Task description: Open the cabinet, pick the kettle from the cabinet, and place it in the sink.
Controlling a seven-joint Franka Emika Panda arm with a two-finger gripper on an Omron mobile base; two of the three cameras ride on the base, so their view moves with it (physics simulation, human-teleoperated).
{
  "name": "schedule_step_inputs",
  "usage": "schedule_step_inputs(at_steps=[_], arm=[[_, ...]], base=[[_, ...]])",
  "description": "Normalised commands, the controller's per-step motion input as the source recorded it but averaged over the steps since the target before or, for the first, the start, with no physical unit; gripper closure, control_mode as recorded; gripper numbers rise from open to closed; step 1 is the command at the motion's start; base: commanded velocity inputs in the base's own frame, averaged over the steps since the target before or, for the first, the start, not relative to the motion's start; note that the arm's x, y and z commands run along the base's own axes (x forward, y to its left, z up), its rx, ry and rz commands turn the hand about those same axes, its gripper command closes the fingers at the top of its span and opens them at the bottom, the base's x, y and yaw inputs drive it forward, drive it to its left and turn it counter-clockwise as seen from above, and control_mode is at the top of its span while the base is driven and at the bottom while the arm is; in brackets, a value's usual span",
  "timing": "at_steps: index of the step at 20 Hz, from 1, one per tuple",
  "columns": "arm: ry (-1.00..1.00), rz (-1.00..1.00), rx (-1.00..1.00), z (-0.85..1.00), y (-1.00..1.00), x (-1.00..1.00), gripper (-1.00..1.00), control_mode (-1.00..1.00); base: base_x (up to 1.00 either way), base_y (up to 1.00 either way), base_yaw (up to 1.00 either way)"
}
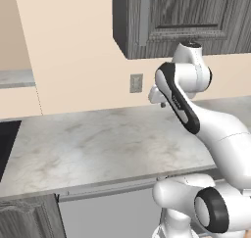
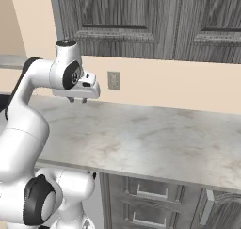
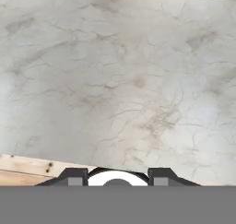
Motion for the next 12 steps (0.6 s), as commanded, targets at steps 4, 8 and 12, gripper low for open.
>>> schedule_step_inputs(at_steps=[4,8,12], arm=[[-0.06,0.00,0.00,0.00,0.00,-0.06,-1.00,-1.00],[-0.23,0.00,0.00,0.01,0.00,-0.24,-1.00,-1.00],[-0.28,-0.01,0.00,0.07,0.04,-0.24,-1.00,-1.00]], base=[[0.00,0.00,0.00],[0.00,0.00,0.00],[0.00,0.00,0.00]])
